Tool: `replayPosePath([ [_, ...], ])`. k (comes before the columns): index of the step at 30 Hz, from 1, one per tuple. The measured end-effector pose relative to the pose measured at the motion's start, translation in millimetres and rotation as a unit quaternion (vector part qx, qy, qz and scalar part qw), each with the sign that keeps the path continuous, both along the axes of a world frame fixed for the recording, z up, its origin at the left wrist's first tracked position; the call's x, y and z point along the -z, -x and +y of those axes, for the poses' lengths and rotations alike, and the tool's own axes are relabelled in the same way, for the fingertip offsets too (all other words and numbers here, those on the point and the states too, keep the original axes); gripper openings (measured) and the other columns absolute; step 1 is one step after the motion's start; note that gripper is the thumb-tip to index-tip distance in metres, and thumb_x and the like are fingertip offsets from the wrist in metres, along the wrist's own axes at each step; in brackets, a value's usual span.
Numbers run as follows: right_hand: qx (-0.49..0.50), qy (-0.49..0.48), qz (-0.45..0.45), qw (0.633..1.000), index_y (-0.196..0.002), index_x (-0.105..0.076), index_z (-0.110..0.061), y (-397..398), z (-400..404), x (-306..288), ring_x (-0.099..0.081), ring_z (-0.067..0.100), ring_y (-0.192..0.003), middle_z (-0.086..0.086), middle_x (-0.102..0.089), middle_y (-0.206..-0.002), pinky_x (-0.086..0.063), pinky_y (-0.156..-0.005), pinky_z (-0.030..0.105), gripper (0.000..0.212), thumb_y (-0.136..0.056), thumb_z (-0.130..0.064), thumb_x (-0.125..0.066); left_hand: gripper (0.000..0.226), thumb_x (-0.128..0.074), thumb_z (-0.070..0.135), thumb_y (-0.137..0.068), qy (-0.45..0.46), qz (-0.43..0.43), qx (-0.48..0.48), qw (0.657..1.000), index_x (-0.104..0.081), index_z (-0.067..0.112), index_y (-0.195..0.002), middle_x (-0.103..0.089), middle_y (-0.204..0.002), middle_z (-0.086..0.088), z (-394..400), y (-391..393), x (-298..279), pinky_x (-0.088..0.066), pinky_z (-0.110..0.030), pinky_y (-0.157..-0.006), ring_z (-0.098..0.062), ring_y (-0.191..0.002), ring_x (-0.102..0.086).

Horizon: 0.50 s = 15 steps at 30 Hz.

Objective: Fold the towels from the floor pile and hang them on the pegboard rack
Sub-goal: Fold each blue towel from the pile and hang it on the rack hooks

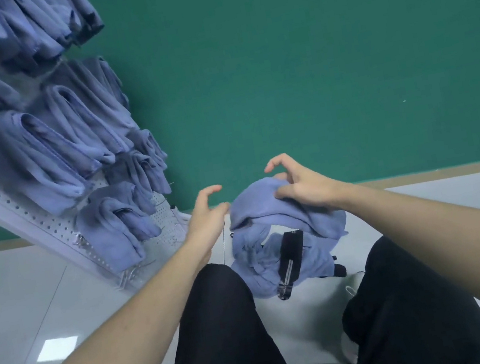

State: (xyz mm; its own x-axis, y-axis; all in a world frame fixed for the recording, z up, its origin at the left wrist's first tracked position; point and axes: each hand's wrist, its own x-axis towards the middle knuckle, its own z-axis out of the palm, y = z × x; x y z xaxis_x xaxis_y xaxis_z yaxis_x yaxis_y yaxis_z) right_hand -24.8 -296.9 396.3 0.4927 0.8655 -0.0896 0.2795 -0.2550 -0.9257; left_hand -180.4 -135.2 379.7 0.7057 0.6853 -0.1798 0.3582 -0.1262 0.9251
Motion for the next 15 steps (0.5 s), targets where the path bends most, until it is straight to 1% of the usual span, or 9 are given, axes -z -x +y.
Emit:
replayPosePath([
  [1, -0.019, 0.009, -0.003, 1.000, -0.107, -0.039, -0.027, -1, 6, 2, -0.042, 0.019, -0.063, 0.009, -0.052, -0.075, -0.039, -0.061, 0.033, 0.038, -0.087, 0.002, -0.054, 0.049, -0.055, 0.004, -0.094, -0.035, -0.025, 0.047, 0.998, -0.050, 0.029, -0.136, -0.049, -0.136, 0.016, -1, 0, -3, -0.034, -0.026, -0.098, 0.016, -0.104, -0.050],
  [2, -0.041, 0.020, -0.011, 0.999, -0.103, -0.038, -0.023, -3, 11, 3, -0.040, 0.018, -0.062, 0.006, -0.049, -0.072, -0.037, -0.058, 0.031, 0.037, -0.088, 0.006, -0.053, 0.053, -0.054, 0.001, -0.092, -0.061, -0.041, 0.090, 0.993, -0.049, 0.031, -0.135, -0.043, -0.146, 0.018, 0, -1, -3, -0.033, -0.028, -0.106, 0.010, -0.120, -0.048],
  [4, -0.085, 0.038, -0.031, 0.995, -0.097, -0.037, -0.021, -4, 25, 6, -0.036, 0.017, -0.064, 0.004, -0.043, -0.070, -0.034, -0.058, 0.033, 0.035, -0.088, 0.008, -0.055, 0.060, -0.049, -0.002, -0.086, -0.106, -0.039, 0.159, 0.981, -0.048, 0.034, -0.135, -0.040, -0.153, 0.014, 2, -3, -2, -0.027, -0.044, -0.119, -0.015, -0.142, -0.039],
  [5, -0.104, 0.044, -0.041, 0.993, -0.094, -0.037, -0.022, -3, 32, 7, -0.035, 0.017, -0.066, 0.003, -0.042, -0.071, -0.033, -0.059, 0.033, 0.035, -0.086, 0.005, -0.057, 0.062, -0.047, 0.003, -0.082, -0.126, -0.026, 0.187, 0.974, -0.046, 0.034, -0.136, -0.045, -0.149, 0.011, 5, -4, 0, -0.024, -0.052, -0.120, -0.022, -0.141, -0.041],
  [7, -0.134, 0.045, -0.056, 0.988, -0.090, -0.038, -0.024, -1, 45, 8, -0.035, 0.016, -0.066, 0.001, -0.041, -0.074, -0.032, -0.060, 0.032, 0.031, -0.078, -0.005, -0.059, 0.067, -0.044, 0.015, -0.072, -0.131, 0.005, 0.226, 0.965, -0.044, 0.033, -0.137, -0.058, -0.131, 0.005, 13, -5, 6, -0.027, -0.056, -0.118, -0.014, -0.122, -0.055],
  [8, -0.143, 0.045, -0.058, 0.987, -0.089, -0.038, -0.025, -1, 52, 10, -0.035, 0.015, -0.066, 0.001, -0.041, -0.075, -0.032, -0.059, 0.031, 0.029, -0.074, -0.009, -0.058, 0.069, -0.044, 0.020, -0.070, -0.117, 0.015, 0.232, 0.965, -0.044, 0.030, -0.138, -0.061, -0.123, 0.001, 17, -5, 8, -0.033, -0.054, -0.114, -0.011, -0.109, -0.059],
  [10, -0.154, 0.043, -0.057, 0.985, -0.087, -0.038, -0.025, -3, 65, 16, -0.034, 0.014, -0.066, 0.000, -0.040, -0.074, -0.031, -0.058, 0.031, 0.028, -0.073, -0.009, -0.057, 0.065, -0.046, 0.026, -0.070, -0.094, 0.023, 0.222, 0.970, -0.047, 0.028, -0.134, -0.062, -0.121, -0.004, 27, -2, 13, -0.047, -0.044, -0.103, -0.013, -0.102, -0.060],
  [12, -0.158, 0.043, -0.060, 0.985, -0.086, -0.038, -0.024, -8, 79, 24, -0.033, 0.014, -0.064, 0.000, -0.040, -0.072, -0.031, -0.058, 0.031, 0.032, -0.080, 0.001, -0.058, 0.053, -0.048, 0.026, -0.070, -0.096, 0.034, 0.187, 0.977, -0.052, 0.030, -0.123, -0.063, -0.116, 0.001, 36, 2, 21, -0.049, -0.033, -0.093, -0.011, -0.100, -0.059],
  [15, -0.164, 0.043, -0.047, 0.984, -0.091, -0.039, -0.024, -16, 96, 38, -0.034, 0.015, -0.061, 0.000, -0.042, -0.068, -0.031, -0.055, 0.028, 0.036, -0.085, 0.007, -0.056, 0.032, -0.051, 0.026, -0.073, -0.106, 0.054, 0.150, 0.981, -0.061, 0.032, -0.104, -0.068, -0.102, 0.008, 53, 5, 34, -0.049, -0.029, -0.086, -0.011, -0.094, -0.062],
])
